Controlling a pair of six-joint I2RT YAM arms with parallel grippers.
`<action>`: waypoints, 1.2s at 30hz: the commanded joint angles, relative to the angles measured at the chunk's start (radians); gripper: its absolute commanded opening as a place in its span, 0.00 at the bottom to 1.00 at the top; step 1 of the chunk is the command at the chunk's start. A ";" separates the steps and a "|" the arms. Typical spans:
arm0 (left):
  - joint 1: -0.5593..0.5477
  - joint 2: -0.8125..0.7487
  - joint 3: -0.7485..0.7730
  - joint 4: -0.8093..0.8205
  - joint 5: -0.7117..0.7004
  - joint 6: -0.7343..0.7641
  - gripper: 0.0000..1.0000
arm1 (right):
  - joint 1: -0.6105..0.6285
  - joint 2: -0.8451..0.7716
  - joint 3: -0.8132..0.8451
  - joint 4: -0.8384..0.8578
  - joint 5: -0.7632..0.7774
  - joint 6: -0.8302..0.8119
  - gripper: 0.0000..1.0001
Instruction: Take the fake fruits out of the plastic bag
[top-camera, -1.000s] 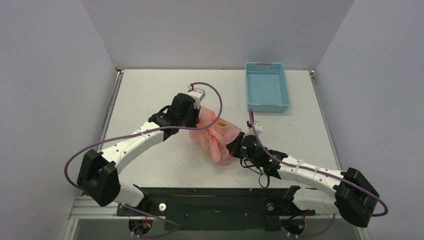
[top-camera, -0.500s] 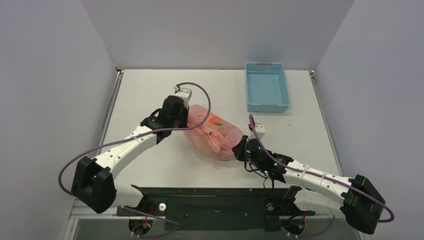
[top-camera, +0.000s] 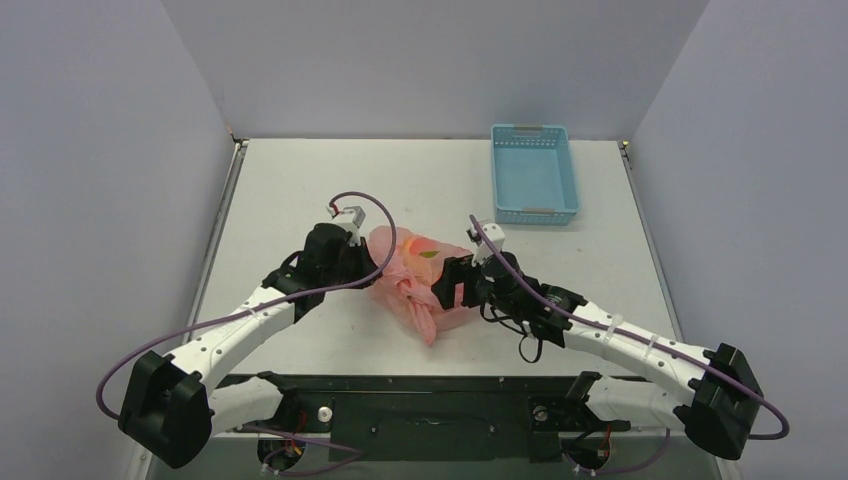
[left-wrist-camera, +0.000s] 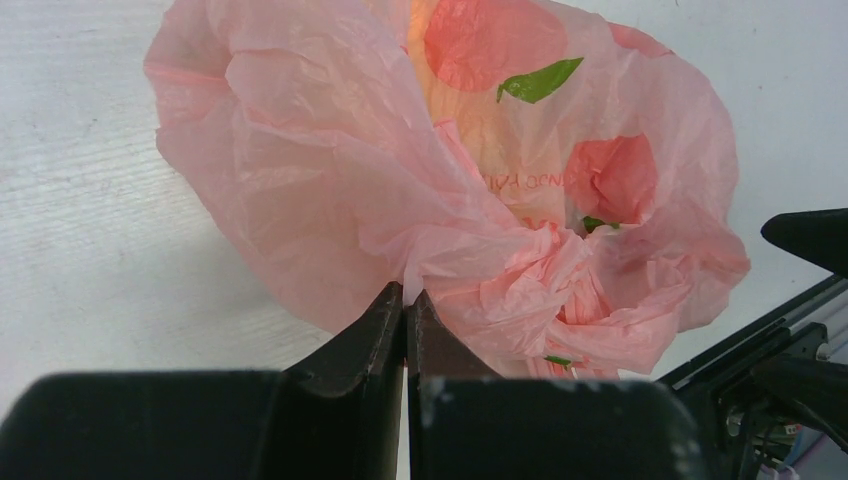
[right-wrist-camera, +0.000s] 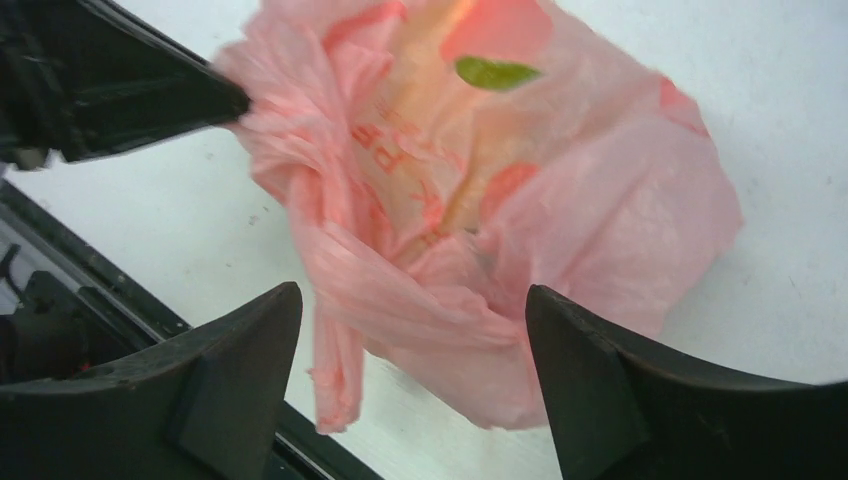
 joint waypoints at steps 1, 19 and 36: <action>0.002 -0.015 0.006 0.044 0.067 -0.042 0.00 | 0.012 0.017 0.127 -0.018 -0.095 -0.110 0.79; 0.005 -0.103 -0.068 0.048 0.021 -0.160 0.00 | 0.330 0.339 0.250 0.001 0.459 -0.399 0.63; 0.008 -0.173 -0.128 0.048 -0.017 -0.163 0.00 | 0.356 0.282 0.190 0.104 0.573 -0.412 0.00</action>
